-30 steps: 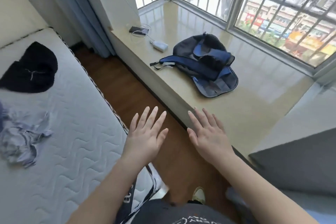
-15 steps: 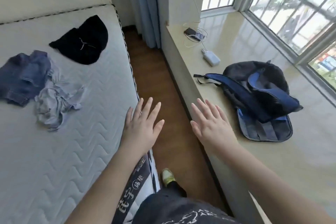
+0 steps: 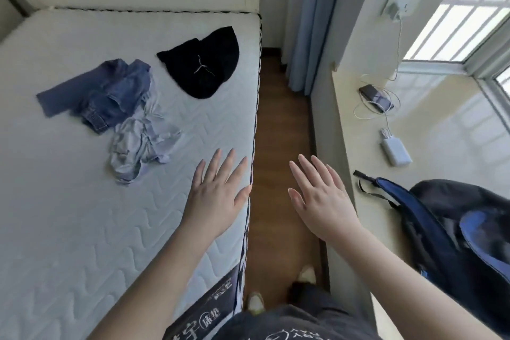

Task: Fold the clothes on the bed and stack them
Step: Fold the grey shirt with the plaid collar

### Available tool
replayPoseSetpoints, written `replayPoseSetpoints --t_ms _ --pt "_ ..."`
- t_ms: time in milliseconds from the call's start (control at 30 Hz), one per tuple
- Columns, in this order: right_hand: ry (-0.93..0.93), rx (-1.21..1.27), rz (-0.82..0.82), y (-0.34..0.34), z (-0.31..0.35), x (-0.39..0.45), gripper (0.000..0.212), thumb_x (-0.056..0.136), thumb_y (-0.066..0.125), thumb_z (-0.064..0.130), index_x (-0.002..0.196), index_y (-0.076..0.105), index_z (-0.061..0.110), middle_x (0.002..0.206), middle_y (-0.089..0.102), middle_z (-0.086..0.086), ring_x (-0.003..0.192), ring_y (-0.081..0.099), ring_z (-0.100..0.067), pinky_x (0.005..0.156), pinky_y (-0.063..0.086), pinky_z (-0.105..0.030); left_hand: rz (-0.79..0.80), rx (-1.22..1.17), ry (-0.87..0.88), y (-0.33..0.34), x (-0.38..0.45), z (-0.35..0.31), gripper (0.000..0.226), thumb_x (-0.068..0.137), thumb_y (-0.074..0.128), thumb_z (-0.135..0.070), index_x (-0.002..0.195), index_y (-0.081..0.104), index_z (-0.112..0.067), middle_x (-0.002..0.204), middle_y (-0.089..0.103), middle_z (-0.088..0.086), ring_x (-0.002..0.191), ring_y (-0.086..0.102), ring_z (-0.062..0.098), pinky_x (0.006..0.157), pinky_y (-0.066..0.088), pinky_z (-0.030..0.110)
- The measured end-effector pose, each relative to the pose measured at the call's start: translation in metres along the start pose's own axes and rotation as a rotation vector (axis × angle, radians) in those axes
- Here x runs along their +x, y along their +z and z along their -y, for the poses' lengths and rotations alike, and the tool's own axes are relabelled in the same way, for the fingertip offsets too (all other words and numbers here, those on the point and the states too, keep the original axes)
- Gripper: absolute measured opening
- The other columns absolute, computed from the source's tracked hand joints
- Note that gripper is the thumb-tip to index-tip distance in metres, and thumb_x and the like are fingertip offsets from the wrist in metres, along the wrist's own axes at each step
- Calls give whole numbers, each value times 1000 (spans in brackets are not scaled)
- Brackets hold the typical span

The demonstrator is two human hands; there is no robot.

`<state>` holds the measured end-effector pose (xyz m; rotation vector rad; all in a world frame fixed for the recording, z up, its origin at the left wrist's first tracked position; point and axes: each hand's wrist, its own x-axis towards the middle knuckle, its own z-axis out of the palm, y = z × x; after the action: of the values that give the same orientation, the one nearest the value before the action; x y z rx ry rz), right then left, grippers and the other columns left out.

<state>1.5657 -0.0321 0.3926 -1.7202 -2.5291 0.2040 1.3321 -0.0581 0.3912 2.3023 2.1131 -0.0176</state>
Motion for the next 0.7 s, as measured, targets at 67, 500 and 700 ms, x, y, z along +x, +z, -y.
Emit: replayPoseSetpoints --t_ms 67,500,700 --pt "-44 16 3 2 -6 24 56 101 39 44 151 35 20 158 30 -1 149 20 -23 121 17 -41 11 -1 -53 4 15 3 59 100 20 -54 154 20 -31 163 16 -2 151 9 23 119 4 44" --pt "-536 42 114 11 6 211 58 102 32 45 155 24 21 162 20 -2 150 13 -25 121 8 -41 28 -46 -460 2 81 30 66 94 6 -55 155 12 -32 163 9 -4 151 1 19 119 -2 40" --pt "-731 -1 191 35 69 273 60 103 27 46 157 13 22 164 11 0 151 6 -22 122 4 -39 -2 -30 -701 22 66 85 60 98 21 -51 152 29 -26 160 25 -1 149 17 22 118 15 45"
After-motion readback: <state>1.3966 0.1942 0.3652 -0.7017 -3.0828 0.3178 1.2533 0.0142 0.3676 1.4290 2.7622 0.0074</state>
